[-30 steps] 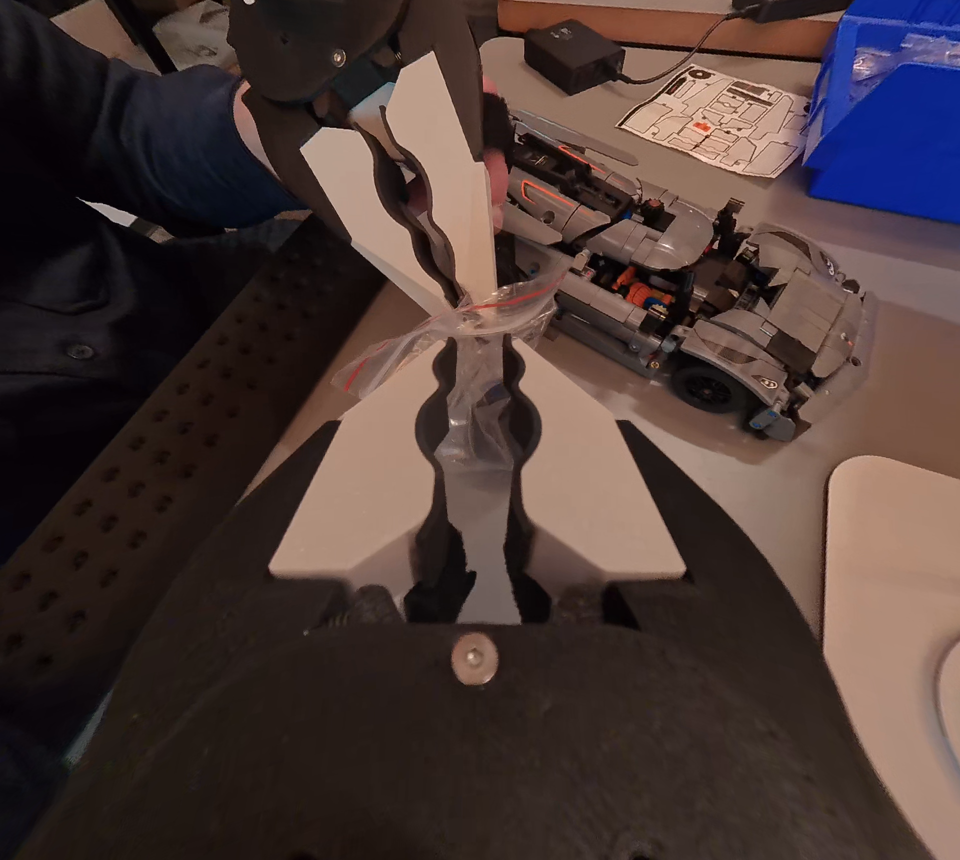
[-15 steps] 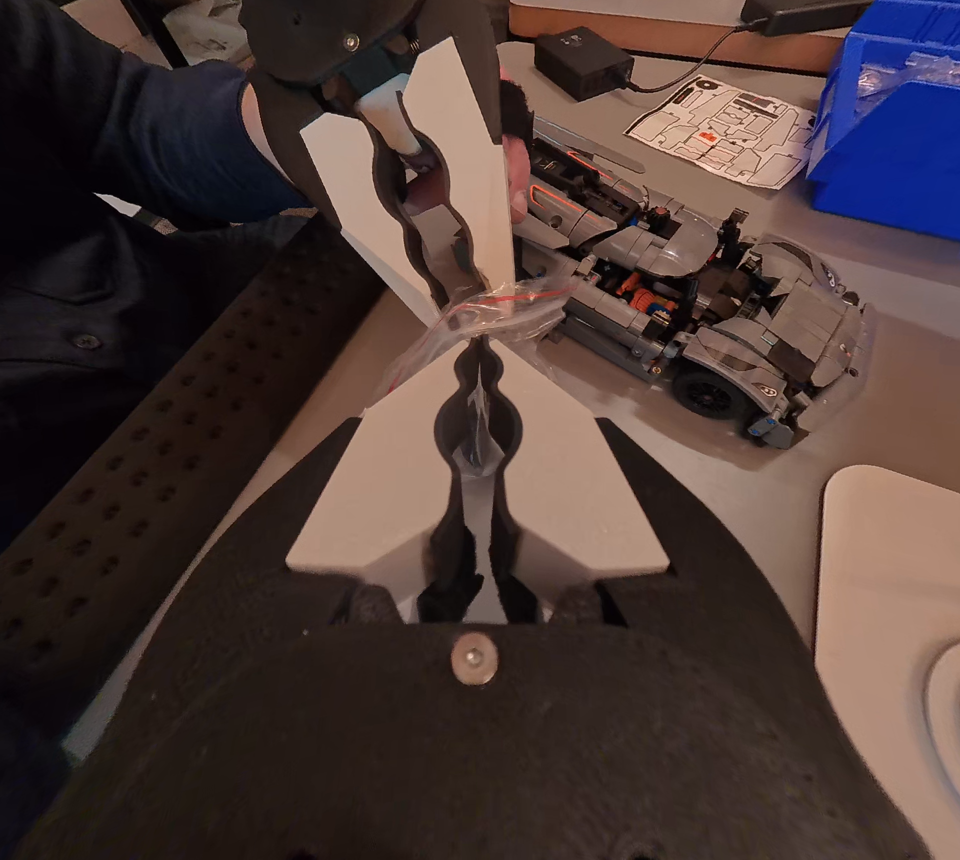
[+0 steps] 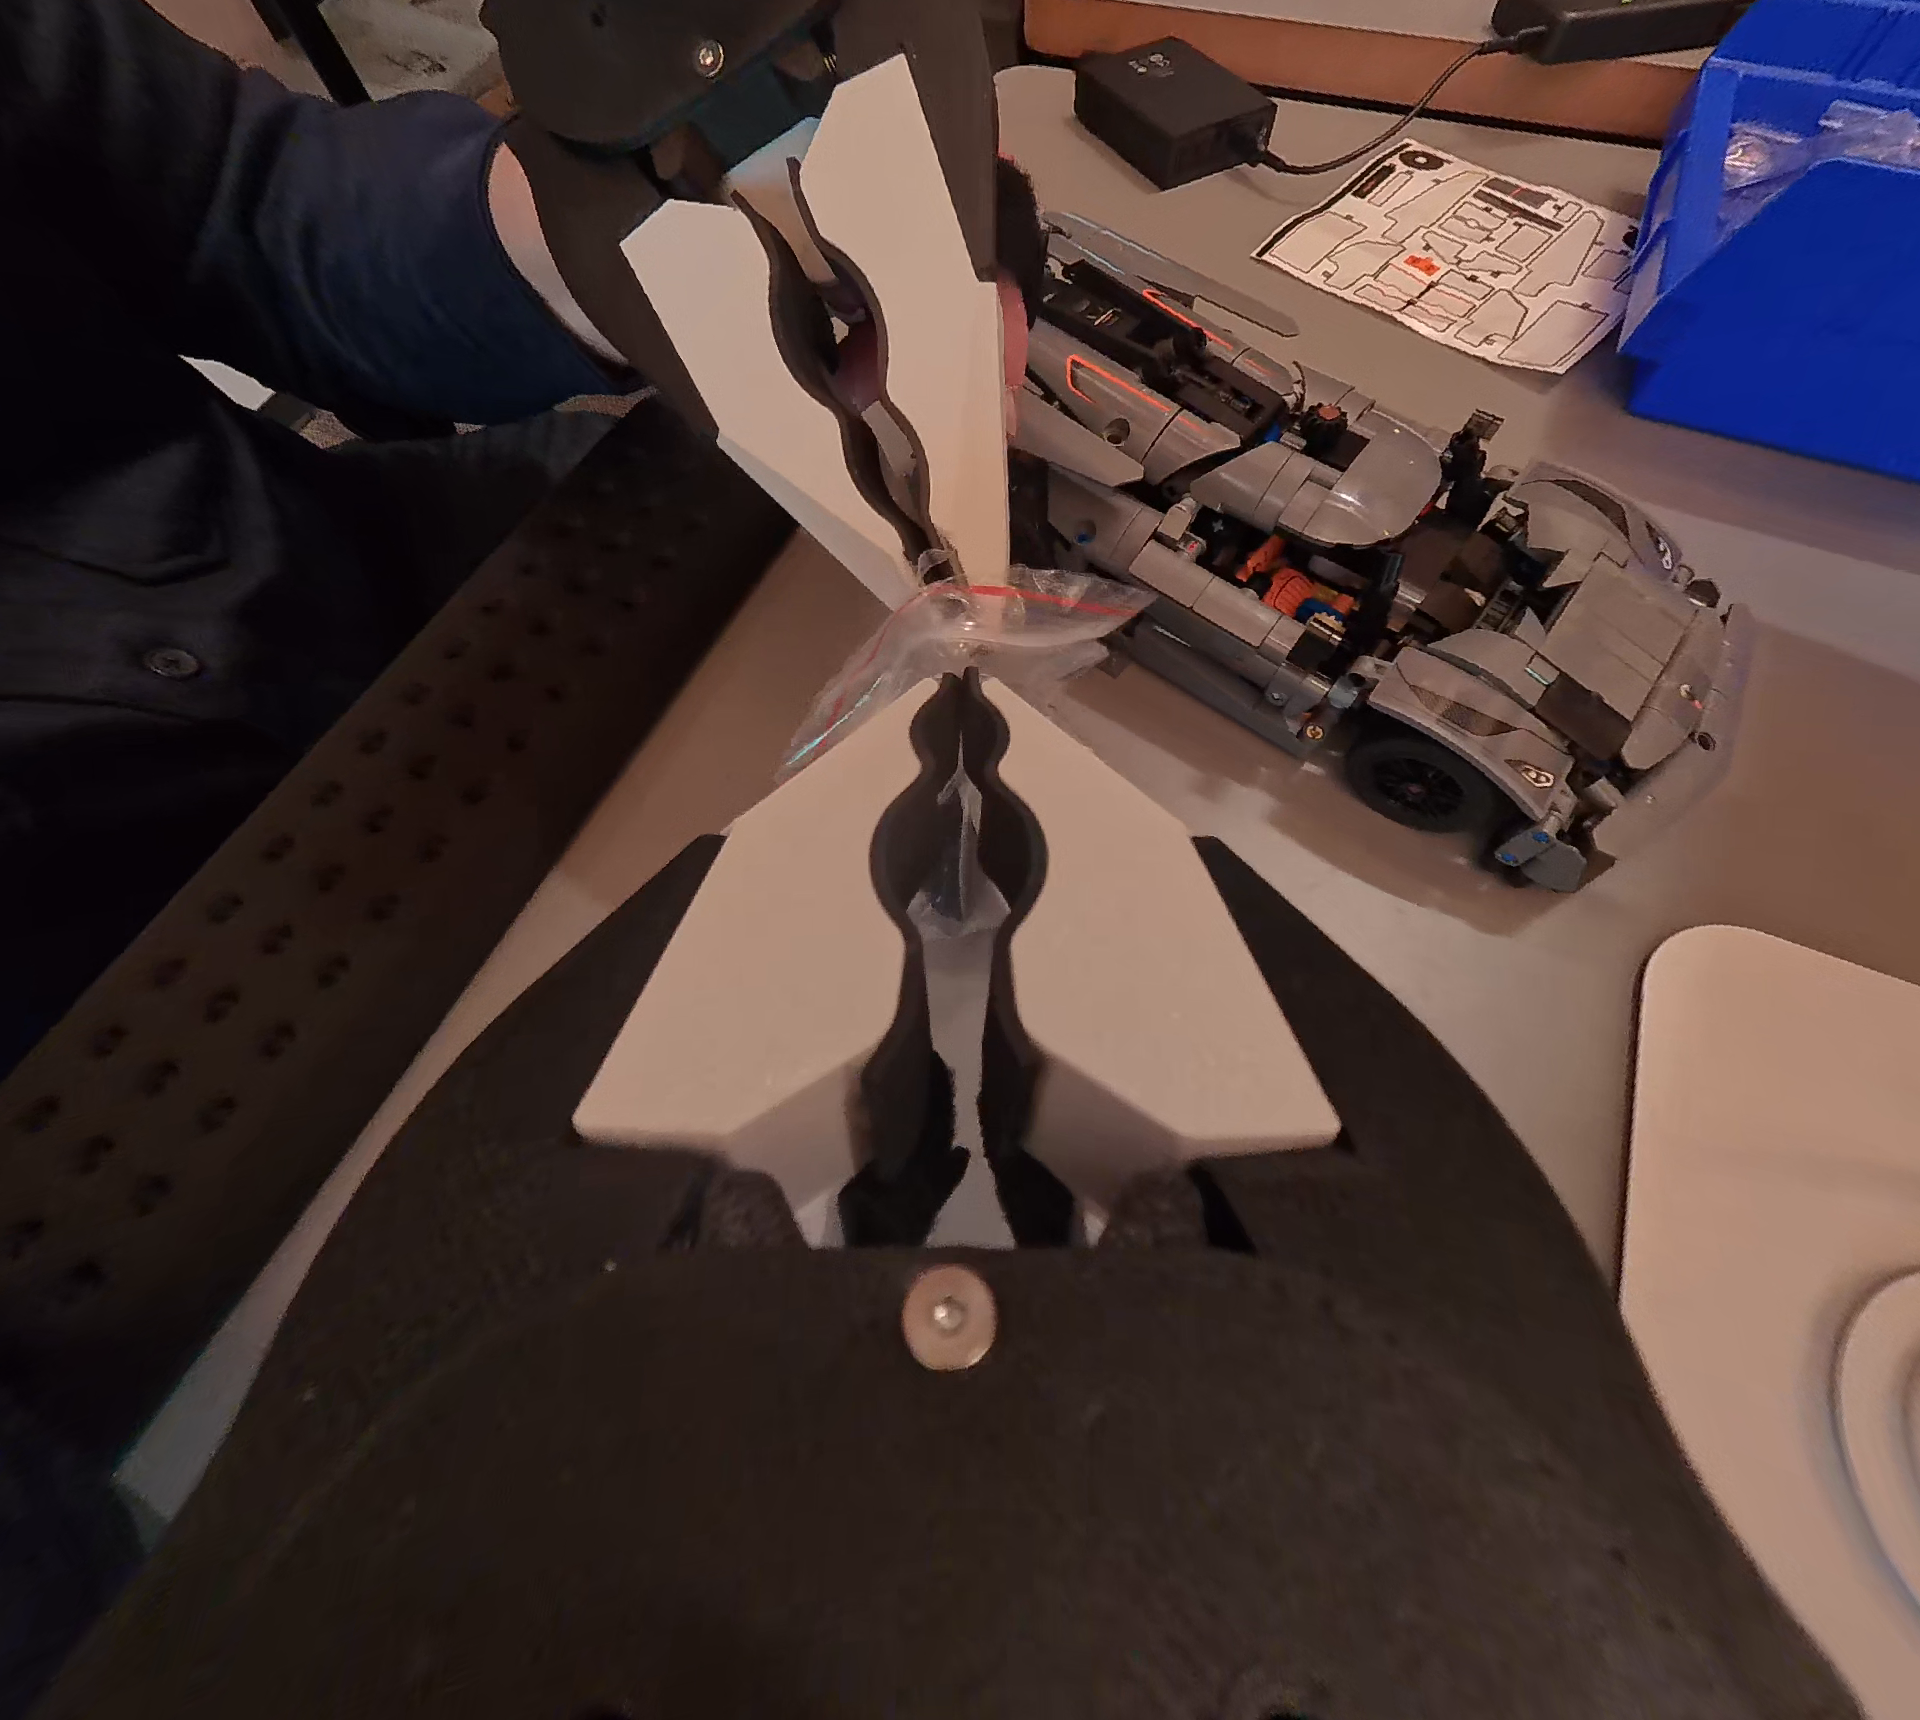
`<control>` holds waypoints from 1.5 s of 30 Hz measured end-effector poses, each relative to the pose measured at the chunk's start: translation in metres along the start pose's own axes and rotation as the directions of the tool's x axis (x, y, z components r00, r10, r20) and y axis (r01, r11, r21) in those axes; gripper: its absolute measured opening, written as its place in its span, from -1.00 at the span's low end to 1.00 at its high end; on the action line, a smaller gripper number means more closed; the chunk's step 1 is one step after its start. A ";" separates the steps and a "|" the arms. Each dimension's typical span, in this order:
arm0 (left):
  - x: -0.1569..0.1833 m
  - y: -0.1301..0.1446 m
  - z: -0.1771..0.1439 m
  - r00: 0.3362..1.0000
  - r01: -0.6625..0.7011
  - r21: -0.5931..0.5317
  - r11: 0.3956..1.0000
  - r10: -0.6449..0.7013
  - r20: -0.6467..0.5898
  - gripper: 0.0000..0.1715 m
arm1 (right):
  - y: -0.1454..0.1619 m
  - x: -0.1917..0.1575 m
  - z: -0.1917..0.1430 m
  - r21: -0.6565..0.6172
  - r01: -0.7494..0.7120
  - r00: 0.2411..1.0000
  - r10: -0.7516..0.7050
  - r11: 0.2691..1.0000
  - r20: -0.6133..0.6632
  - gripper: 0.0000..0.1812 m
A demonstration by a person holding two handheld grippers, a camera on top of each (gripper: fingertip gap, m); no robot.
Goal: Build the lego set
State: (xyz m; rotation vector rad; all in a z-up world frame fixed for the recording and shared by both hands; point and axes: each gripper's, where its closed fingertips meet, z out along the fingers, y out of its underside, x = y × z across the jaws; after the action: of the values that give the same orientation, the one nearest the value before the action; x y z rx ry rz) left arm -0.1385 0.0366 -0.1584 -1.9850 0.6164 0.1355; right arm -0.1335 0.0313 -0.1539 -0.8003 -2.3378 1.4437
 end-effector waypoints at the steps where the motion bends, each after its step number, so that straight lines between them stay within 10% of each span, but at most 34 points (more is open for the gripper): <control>1: -0.001 0.001 -0.001 1.000 -0.002 -0.003 1.000 0.002 0.004 -1.00 | 0.000 0.000 0.000 0.000 0.001 1.000 -0.001 1.000 0.001 -1.00; 45: -0.004 0.007 -0.001 0.997 -0.041 -0.076 0.996 0.046 0.068 -1.00 | -0.007 0.003 -0.001 -0.061 0.028 0.996 -0.033 0.998 -0.086 -0.84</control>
State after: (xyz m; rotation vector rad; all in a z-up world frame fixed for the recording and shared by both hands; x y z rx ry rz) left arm -0.1452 0.0351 -0.1623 -2.0302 0.6176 0.2567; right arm -0.1371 0.0314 -0.1471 -0.8225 -2.3272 1.3060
